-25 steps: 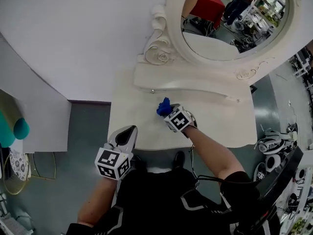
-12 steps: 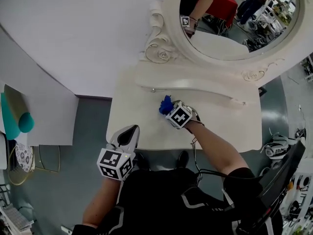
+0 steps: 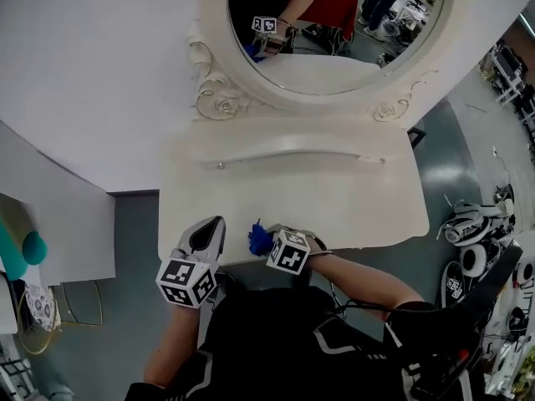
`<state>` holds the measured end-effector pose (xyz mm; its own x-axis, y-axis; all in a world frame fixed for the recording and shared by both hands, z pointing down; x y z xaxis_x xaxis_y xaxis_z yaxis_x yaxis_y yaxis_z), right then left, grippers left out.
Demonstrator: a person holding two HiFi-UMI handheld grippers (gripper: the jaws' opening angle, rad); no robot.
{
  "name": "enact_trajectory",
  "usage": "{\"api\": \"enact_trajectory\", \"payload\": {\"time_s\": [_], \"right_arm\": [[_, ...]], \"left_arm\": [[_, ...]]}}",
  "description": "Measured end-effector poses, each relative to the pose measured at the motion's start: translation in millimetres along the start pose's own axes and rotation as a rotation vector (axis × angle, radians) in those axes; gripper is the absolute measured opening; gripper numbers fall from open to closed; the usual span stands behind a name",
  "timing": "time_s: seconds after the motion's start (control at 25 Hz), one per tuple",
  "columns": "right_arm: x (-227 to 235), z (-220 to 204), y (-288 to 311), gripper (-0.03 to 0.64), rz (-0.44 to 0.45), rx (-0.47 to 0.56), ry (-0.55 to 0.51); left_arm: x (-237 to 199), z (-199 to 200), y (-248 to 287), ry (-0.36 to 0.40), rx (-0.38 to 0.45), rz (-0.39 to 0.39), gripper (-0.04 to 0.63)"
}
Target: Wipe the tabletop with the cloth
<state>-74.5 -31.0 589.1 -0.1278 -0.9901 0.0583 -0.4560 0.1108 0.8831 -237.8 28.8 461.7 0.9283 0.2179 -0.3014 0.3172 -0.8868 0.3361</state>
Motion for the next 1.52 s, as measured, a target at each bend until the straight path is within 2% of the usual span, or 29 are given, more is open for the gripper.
{"api": "enact_trajectory", "payload": {"time_s": [0.16, 0.24, 0.44, 0.64, 0.76, 0.88, 1.04, 1.28, 1.52], "right_arm": [[-21, -14, -9, 0.121, 0.081, 0.001, 0.037], [-14, -18, -15, 0.121, 0.070, 0.011, 0.050], [61, -10, -31, 0.121, -0.114, 0.052, 0.098], [140, 7, -28, 0.121, -0.244, 0.051, 0.146], [173, 10, -19, 0.121, -0.298, 0.022, 0.151], [187, 7, -9, 0.121, -0.307, -0.013, 0.153], [171, 1, -9, 0.121, -0.279, -0.007, 0.162], [93, -18, -14, 0.121, -0.168, -0.038, 0.063], [25, -45, -26, 0.121, -0.102, 0.000, 0.091]], "left_arm": [[10, 2, 10, -0.005, -0.004, -0.001, 0.009], [15, 2, 12, -0.003, -0.004, -0.003, 0.009], [21, 2, 8, -0.006, -0.007, 0.022, 0.009], [22, -3, -3, -0.019, -0.024, 0.068, 0.009], [19, -6, -10, -0.026, -0.028, 0.091, 0.009], [13, -10, -16, -0.028, -0.043, 0.106, 0.009], [4, -12, -18, -0.038, -0.041, 0.108, 0.009], [8, -4, -1, -0.016, -0.030, 0.048, 0.009], [24, 4, 25, 0.014, -0.035, -0.027, 0.009]]}}
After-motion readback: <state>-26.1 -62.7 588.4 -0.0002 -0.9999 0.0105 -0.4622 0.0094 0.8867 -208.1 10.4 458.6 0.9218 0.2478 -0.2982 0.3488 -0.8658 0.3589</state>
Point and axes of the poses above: the fingertips, and each gripper's own axes: y forward along the fingers, x to its right, z out of its top, the point moved 9 cm from there along -y, backward along the fingers, and after that the axes turned 2 degrees about -x, right-handed, at the moved point
